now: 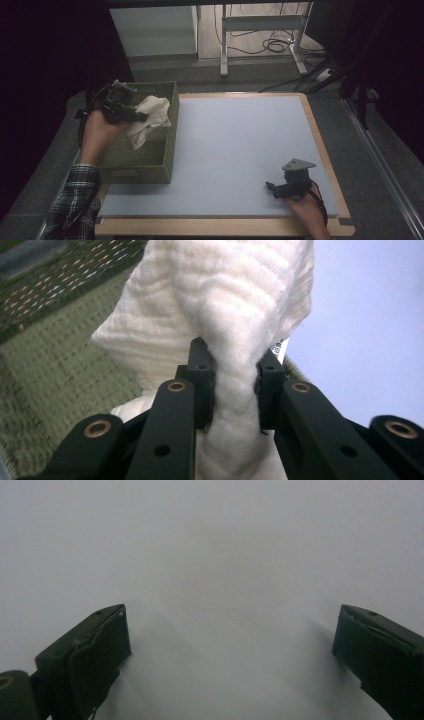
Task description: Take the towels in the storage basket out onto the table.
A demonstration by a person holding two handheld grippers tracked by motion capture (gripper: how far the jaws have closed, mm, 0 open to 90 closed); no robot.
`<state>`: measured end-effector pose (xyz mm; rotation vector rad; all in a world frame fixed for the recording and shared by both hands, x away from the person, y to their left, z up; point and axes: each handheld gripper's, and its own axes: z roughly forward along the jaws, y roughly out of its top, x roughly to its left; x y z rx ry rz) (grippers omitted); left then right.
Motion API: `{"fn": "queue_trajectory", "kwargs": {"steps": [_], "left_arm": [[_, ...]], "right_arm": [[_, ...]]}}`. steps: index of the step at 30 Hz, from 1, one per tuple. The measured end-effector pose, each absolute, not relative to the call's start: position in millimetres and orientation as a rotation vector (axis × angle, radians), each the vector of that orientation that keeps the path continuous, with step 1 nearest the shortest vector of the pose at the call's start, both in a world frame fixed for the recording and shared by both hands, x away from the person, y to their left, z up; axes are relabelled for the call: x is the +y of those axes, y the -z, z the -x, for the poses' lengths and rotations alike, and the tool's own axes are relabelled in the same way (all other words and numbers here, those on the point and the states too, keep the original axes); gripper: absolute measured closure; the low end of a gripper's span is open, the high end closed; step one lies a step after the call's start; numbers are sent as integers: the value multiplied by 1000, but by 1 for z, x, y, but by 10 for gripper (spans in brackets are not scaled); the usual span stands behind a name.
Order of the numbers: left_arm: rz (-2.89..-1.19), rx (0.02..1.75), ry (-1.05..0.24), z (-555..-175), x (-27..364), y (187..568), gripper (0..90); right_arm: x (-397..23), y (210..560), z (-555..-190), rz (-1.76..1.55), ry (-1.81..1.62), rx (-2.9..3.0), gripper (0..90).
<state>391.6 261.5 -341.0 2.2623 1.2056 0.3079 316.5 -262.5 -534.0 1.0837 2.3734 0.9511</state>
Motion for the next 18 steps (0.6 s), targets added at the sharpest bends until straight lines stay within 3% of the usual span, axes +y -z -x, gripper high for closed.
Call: {"fn": "queue_trajectory", "kwargs": {"steps": [18], "left_arm": [[-2375,1005,-244,-402,175,338,752]], "right_arm": [[-263,534,-317,-1083,-952,2373,20]]}}
